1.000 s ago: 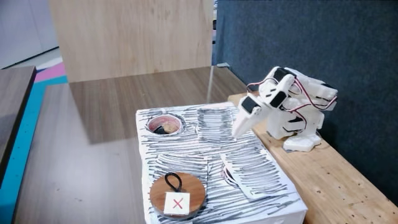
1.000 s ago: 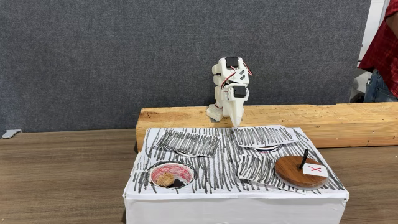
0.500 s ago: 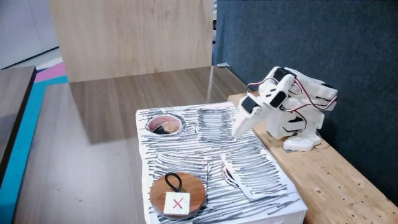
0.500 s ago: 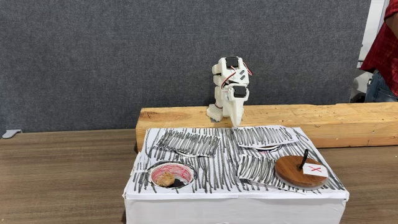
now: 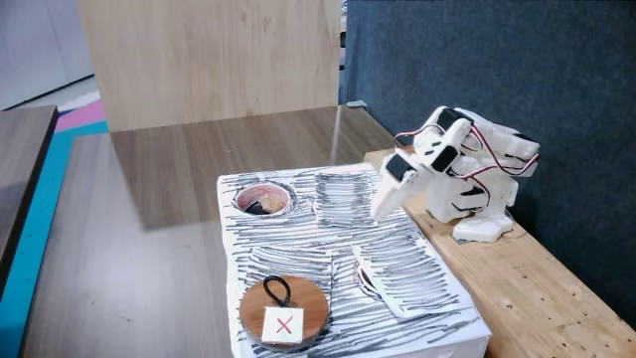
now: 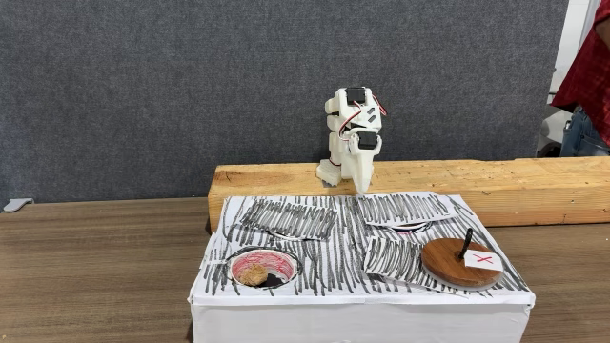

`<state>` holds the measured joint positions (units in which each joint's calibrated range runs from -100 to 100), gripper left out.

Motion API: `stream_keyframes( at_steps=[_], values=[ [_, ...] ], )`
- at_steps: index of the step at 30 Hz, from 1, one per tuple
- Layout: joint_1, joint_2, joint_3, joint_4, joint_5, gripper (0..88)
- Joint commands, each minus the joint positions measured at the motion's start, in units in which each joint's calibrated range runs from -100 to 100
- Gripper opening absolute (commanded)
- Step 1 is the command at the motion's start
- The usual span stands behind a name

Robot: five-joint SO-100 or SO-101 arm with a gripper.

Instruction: Pick the brown debris from the hole.

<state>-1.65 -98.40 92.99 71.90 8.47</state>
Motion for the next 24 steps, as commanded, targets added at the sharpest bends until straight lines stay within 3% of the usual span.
stream_keyframes(
  at_steps=[1,24],
  values=[
    [0.4,-0.34,-0.23,-0.75,0.2,3.2],
    [0.11,-0.34,-0.23,-0.75,0.2,3.2]
  ],
)
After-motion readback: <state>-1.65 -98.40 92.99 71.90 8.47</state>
